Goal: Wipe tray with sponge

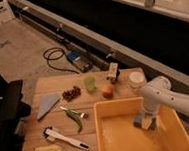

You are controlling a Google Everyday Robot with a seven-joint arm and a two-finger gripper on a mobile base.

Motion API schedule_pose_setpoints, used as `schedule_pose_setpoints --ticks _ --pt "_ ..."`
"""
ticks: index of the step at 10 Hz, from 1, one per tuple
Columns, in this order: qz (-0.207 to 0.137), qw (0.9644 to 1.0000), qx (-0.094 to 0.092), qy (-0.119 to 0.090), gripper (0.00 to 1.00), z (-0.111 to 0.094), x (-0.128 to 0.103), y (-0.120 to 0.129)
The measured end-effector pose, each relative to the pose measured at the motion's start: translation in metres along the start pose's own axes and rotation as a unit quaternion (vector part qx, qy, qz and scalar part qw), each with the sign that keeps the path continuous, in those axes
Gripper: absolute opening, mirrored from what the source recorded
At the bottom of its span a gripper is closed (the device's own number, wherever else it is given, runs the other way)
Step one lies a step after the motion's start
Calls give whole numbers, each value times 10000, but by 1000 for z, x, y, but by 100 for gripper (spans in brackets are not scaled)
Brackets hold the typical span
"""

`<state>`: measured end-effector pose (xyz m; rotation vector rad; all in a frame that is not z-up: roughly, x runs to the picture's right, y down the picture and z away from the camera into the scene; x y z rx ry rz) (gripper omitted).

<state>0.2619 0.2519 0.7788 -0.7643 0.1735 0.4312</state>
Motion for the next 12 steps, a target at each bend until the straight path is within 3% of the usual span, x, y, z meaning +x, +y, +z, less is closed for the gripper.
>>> schedule_pose_setpoints --ticks 3,5,7,9,12 --pt "-397 9988 55 -270 0 -9 -36 21" --pt "-864 9952 4 -468 0 -14 -68 49" --pt "-1228 9902 -132 -655 0 -14 -80 75" --pt "-1350 9875 -317 -743 0 -10 -81 90" --pt "-1133 9910 -456 -545 0 -2 -45 92"
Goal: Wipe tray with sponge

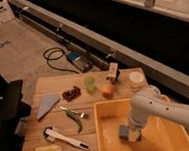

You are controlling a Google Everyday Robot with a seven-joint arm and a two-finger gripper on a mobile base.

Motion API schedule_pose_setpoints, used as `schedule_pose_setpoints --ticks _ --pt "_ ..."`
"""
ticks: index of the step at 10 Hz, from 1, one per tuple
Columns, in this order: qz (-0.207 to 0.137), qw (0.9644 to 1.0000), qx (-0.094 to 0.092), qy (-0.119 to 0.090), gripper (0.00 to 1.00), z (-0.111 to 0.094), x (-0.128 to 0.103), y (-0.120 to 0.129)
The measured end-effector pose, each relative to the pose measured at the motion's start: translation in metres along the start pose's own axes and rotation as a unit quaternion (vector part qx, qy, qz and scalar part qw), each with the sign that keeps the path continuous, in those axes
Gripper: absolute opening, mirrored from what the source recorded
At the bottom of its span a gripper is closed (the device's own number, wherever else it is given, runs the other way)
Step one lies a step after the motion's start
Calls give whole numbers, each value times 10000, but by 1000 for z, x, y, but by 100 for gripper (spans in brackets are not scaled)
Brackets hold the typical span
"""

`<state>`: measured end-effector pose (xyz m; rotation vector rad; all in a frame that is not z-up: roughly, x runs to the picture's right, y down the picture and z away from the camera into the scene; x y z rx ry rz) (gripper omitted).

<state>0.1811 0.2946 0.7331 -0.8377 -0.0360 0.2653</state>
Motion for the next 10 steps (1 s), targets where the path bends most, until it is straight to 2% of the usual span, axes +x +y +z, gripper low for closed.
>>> schedule_pose_setpoints --ticks 2,5,7,8,10 --pt "351 9992 -10 186 0 0 37 -8" --pt "660 9968 194 407 0 -4 54 -38" --pt "683 9960 383 441 0 -11 45 -63" --pt "633 9962 460 375 0 -14 36 -69" --pt "421 9978 490 157 0 -17 14 -63"
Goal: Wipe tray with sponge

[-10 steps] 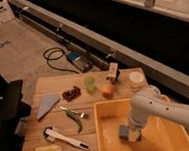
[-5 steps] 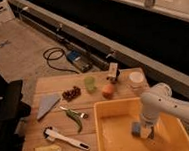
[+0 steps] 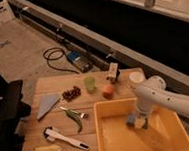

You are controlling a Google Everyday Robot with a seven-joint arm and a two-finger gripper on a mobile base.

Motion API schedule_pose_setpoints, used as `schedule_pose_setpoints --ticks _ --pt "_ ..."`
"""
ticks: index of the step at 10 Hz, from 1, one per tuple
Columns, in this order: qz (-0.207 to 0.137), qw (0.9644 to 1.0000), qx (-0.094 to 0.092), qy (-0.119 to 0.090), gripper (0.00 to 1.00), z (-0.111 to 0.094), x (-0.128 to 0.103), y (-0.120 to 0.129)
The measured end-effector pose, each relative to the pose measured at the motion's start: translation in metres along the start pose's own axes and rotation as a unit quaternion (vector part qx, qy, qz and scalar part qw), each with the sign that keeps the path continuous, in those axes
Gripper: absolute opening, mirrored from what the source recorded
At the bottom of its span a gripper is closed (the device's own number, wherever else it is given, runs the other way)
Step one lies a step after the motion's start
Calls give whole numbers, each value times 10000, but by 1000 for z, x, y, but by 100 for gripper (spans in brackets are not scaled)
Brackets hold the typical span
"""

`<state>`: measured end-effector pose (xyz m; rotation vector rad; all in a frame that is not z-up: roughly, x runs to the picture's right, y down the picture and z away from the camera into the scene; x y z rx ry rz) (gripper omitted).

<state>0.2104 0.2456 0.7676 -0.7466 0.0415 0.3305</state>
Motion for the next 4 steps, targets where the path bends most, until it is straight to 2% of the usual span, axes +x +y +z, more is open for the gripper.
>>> schedule_pose_setpoints --ticks 2,4 --pt "-330 9991 -18 -247 0 -7 -23 25" --pt "-526 9978 -142 -370 0 -8 -30 52"
